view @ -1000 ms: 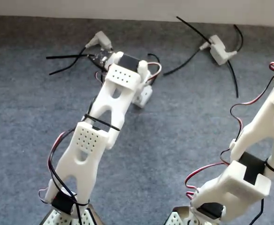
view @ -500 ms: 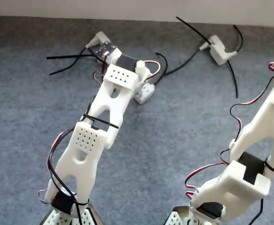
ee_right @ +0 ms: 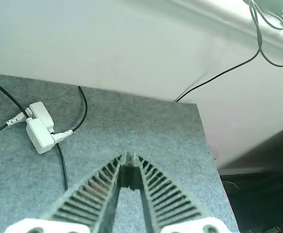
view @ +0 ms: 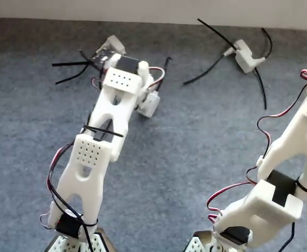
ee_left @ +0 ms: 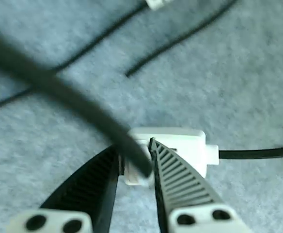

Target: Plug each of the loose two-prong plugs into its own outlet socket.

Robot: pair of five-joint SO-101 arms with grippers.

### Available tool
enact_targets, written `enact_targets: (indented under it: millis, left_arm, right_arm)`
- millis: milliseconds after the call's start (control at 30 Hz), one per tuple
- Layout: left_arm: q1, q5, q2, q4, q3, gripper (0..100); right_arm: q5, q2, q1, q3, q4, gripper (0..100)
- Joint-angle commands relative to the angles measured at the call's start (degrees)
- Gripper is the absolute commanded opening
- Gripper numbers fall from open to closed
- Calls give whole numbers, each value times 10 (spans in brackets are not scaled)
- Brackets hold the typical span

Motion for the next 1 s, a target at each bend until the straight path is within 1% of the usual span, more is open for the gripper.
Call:
enact_targets:
  millis: [0, 133, 233, 333, 433, 533, 633, 833, 967]
  left_arm:
    - [-53, -4, 4, 17, 30, 5]
    - [-68, -4, 2, -8, 32, 5]
    - [-65, -25, -2, -31, 31, 5]
    - [-68, -33, -2, -26, 12, 5]
    - [-86, -29, -2, -4, -64, 5]
    - [-88, -28, -2, 28, -179, 5]
    - [-83, -30, -3, 36, -275, 5]
    - [-80, -32, -98, 40, -247, 6]
    - [-106, -35, -204, 40, -193, 6]
  right_arm:
    - [-7, -10, -5, -2, -10, 9]
    - [-7, -10, -5, -2, -10, 9]
    - [-7, -10, -5, -2, -10, 9]
    - [-7, -10, -5, -2, -10, 9]
    - [-7, -10, -9, -2, -10, 9]
    - [-7, -10, -34, -2, -9, 9]
    - [-7, -10, -75, -2, -8, 9]
    - [-7, -10, -165, -2, -8, 12]
    - [-8, -10, -219, -1, -7, 13]
